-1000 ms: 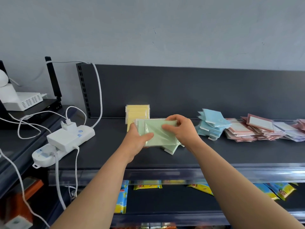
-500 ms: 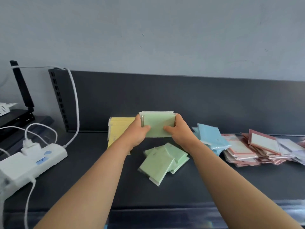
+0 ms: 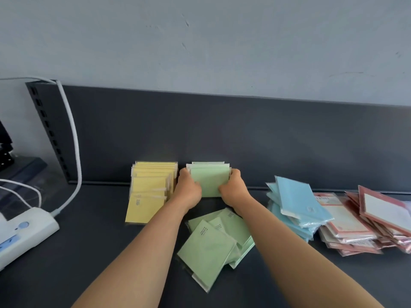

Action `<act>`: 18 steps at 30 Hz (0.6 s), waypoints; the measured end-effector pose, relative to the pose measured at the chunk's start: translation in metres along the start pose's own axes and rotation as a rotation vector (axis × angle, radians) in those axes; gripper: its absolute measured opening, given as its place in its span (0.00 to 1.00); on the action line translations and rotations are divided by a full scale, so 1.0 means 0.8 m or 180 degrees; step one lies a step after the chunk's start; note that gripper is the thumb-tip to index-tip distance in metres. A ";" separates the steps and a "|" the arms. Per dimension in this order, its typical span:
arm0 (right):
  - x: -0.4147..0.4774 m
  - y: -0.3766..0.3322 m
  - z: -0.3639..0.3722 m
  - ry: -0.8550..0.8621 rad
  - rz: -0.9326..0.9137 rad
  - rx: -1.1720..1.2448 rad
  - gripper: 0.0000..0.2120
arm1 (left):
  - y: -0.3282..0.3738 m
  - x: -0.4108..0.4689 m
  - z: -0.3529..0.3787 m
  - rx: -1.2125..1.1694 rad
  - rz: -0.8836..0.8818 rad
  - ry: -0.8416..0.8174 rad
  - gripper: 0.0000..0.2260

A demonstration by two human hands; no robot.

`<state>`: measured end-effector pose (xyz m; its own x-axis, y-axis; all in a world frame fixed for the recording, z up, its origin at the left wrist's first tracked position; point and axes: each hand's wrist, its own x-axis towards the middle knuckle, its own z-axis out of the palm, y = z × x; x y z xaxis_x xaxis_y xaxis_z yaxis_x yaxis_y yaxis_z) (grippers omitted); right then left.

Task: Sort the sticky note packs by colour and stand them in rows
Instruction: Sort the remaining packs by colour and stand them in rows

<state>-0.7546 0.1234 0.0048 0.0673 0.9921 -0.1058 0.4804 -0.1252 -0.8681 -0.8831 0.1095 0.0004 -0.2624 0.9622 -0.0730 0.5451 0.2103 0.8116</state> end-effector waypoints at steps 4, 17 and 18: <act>0.005 0.003 -0.001 -0.0026 -0.0034 -0.0197 0.13 | -0.004 0.005 0.001 0.0130 -0.0041 -0.0068 0.12; 0.003 0.011 -0.003 0.0137 -0.0130 0.0149 0.13 | -0.007 -0.001 -0.003 -0.0168 0.0106 0.0181 0.10; 0.003 0.011 -0.003 0.0119 -0.0124 0.0169 0.13 | -0.006 -0.003 -0.003 -0.0141 0.0127 0.0216 0.09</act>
<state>-0.7480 0.1244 -0.0014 0.0826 0.9951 -0.0539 0.4363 -0.0848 -0.8958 -0.8874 0.1057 -0.0020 -0.2954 0.9554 -0.0019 0.5208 0.1627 0.8380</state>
